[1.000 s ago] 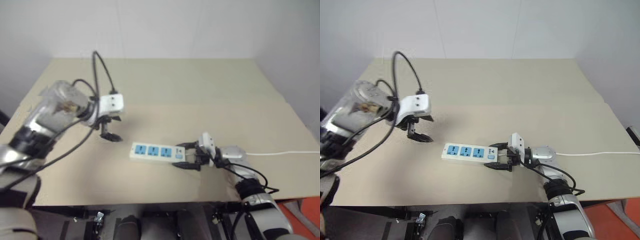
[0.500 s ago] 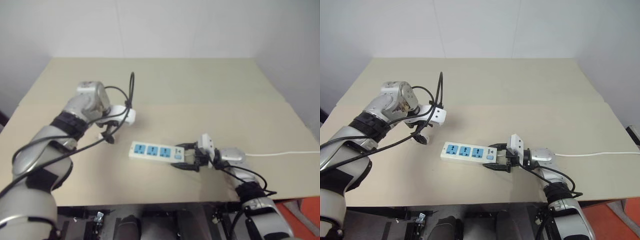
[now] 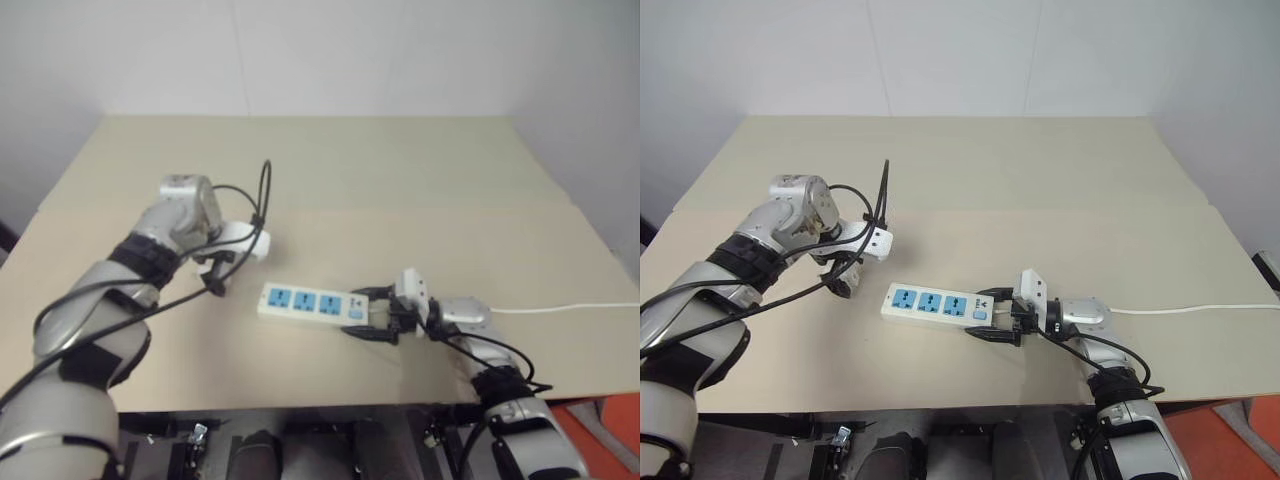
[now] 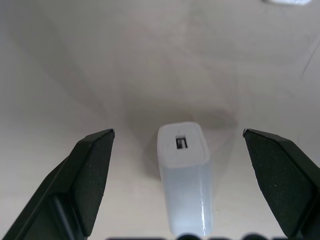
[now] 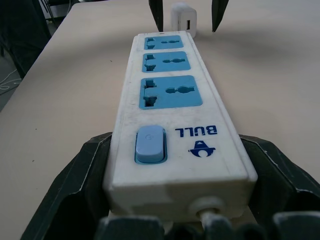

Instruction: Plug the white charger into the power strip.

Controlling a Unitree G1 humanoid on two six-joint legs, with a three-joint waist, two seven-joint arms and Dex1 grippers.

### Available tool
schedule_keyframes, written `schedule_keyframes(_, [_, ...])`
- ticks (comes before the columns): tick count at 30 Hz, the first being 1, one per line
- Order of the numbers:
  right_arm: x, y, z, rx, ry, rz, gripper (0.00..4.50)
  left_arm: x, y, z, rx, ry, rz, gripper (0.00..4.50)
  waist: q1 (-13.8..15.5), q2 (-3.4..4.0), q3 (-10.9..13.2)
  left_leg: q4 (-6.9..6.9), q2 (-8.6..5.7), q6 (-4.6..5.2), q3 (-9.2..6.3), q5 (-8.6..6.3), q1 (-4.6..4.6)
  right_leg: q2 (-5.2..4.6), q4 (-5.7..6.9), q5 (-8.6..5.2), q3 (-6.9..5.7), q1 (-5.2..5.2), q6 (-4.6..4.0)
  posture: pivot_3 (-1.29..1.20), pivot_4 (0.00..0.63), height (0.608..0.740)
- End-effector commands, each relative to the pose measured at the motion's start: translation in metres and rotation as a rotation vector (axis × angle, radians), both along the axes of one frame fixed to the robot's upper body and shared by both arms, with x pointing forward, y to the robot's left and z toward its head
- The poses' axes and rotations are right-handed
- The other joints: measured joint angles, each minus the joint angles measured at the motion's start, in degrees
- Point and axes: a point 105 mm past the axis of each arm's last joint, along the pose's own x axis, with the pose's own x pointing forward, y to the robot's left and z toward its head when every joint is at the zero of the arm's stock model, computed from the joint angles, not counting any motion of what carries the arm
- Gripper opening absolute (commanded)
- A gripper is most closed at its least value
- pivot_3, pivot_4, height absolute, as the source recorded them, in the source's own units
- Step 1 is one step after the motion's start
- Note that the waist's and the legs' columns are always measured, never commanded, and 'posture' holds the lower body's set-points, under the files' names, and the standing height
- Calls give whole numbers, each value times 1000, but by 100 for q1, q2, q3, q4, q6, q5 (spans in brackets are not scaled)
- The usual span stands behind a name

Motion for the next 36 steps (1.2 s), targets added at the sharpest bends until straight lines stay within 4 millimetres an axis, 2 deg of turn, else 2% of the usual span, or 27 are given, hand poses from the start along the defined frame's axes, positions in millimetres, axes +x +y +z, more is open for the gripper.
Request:
schedule_keyframes(1, [-9,5,-9,-27,30,33,3435,0,-2,4,-8,-13,-6,4500,-1,0,0,0,0,0,0,0,0,0,0,0,0,0,0,0,150,740])
schedule_keyframes(4, [-8,4,-11,-41,36,26,3435,0,0,1,15,-4,-4,3903,-2,0,0,0,0,0,0,0,0,0,0,0,0,0,0,0,150,740])
schedule_keyframes(13, [-8,3,-12,-45,35,19,3435,3,0,-3,42,-15,-16,1058,1,0,0,0,0,0,0,0,1,0,1,0,1,1,0,0,150,740])
schedule_keyframes(18, [-8,2,-11,-46,36,21,3435,3,-10,4,-44,-21,-20,1018,6,0,0,2,0,0,0,0,2,0,3,0,0,1,0,0,150,740])
schedule_keyframes(21, [-9,3,-11,-47,38,35,3435,3,-24,23,-185,-44,-16,1018,1,0,0,2,0,0,0,0,0,0,2,0,0,1,0,0,150,740])
schedule_keyframes(24, [-10,3,-11,-52,36,51,3435,-2,-45,48,-418,-44,-23,1018,2,0,0,2,0,0,-2,0,-3,0,2,0,-1,0,0,0,150,740])
schedule_keyframes(27, [-13,5,-10,-54,35,86,3435,-20,-55,67,-636,13,-43,1018,-19,0,0,3,1,0,-4,0,-5,0,2,0,-2,-1,0,0,150,740])
schedule_keyframes(30, [-14,8,-11,-67,37,112,3435,-36,-60,74,-831,76,-66,1018,-49,4,-2,1,3,1,-6,-1,1,0,6,0,0,-1,0,0,150,740])
schedule_keyframes(33, [-14,9,-13,-72,39,116,3435,-43,-69,83,-1119,60,-88,1018,-39,5,-4,4,3,1,-6,-1,14,0,11,0,1,8,0,0,150,740])
schedule_keyframes(36, [-13,10,-16,-78,42,110,3435,-52,-75,82,-1361,102,-86,1018,-43,4,-4,12,3,1,-7,-1,19,0,14,1,0,16,-1,0,150,740])
